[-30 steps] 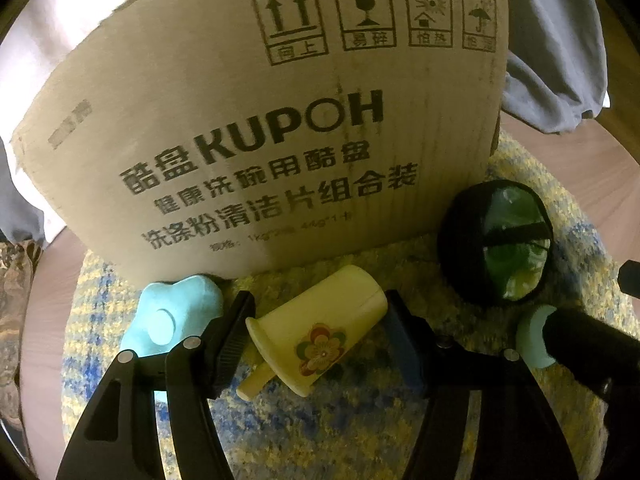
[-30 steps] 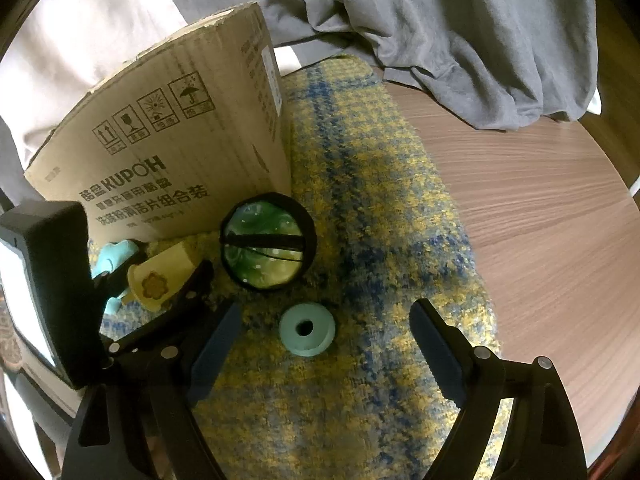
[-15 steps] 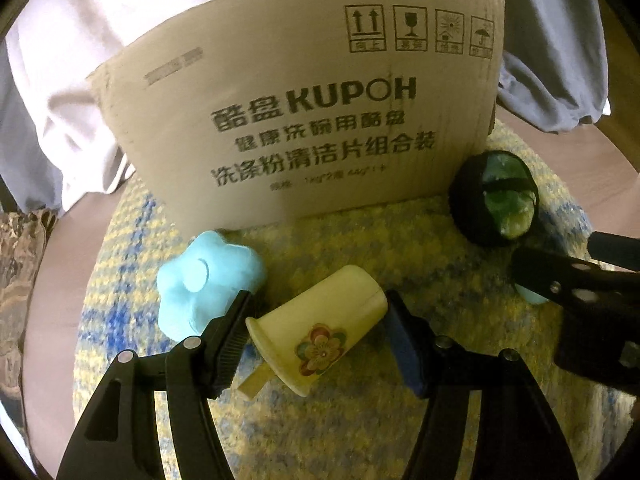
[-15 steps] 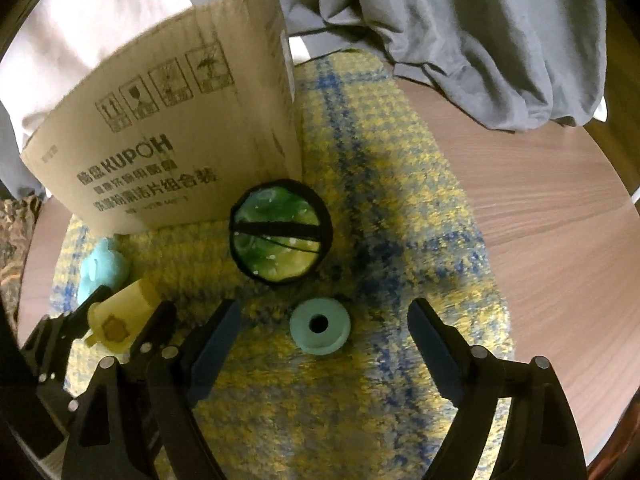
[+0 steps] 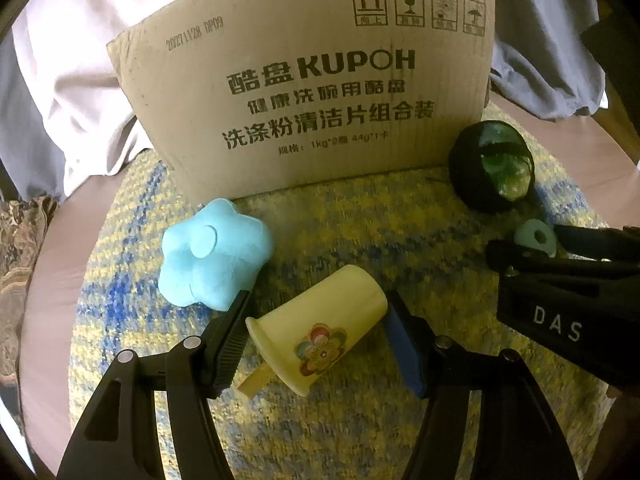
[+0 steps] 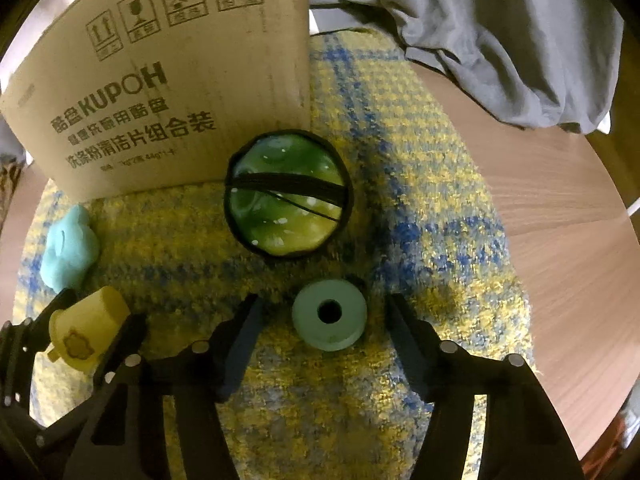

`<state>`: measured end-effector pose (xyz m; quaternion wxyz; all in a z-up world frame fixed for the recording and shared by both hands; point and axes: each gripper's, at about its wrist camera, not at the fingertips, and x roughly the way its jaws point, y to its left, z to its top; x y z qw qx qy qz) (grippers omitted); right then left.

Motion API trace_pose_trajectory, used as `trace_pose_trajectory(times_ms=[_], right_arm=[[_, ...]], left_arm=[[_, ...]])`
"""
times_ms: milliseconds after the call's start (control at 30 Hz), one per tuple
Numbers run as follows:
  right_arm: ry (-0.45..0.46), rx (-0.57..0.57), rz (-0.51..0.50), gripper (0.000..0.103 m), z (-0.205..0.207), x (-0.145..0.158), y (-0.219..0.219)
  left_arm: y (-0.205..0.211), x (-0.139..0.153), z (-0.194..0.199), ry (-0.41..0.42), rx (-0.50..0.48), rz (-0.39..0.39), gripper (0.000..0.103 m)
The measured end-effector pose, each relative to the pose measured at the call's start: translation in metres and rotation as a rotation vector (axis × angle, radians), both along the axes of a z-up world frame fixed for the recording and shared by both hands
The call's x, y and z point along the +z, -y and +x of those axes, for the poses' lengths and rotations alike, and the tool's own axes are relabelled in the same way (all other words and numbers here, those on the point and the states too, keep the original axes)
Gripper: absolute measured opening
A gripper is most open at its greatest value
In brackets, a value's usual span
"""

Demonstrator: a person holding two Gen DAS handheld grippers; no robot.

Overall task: Organize objects
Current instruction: 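Close the left tool on the yellow cup while the right tool grasps the teal ring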

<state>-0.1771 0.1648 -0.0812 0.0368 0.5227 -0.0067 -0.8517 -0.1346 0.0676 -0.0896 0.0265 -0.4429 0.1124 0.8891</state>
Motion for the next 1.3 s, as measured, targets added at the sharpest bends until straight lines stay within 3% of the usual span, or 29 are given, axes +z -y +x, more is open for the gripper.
trace_pose_trajectory(times_ms=[133, 233, 1000, 1167, 1233, 1300], right_arm=[[-0.007, -0.005, 0.003, 0.041, 0.000, 0.002, -0.001], [-0.011, -0.004, -0.002, 0.039, 0.002, 0.004, -0.002], [-0.059, -0.050, -0.087, 0.038, 0.019, 0.033, -0.023], [-0.084, -0.065, -0.083, 0.028, 0.021, 0.043, -0.031], [-0.090, -0.063, -0.080, 0.018, 0.021, 0.047, -0.034], [-0.095, -0.057, -0.081, 0.016, 0.023, 0.050, -0.034]], left_arm=[[0.000, 0.000, -0.001, 0.000, 0.001, 0.003, 0.064], [0.000, 0.000, 0.000, 0.001, 0.003, 0.004, 0.064], [-0.002, 0.020, 0.006, -0.026, 0.005, 0.016, 0.064], [-0.004, 0.023, 0.006, -0.032, 0.002, 0.019, 0.064], [-0.005, 0.024, 0.006, -0.034, -0.001, 0.021, 0.064], [-0.007, 0.026, 0.007, -0.036, -0.004, 0.026, 0.064]])
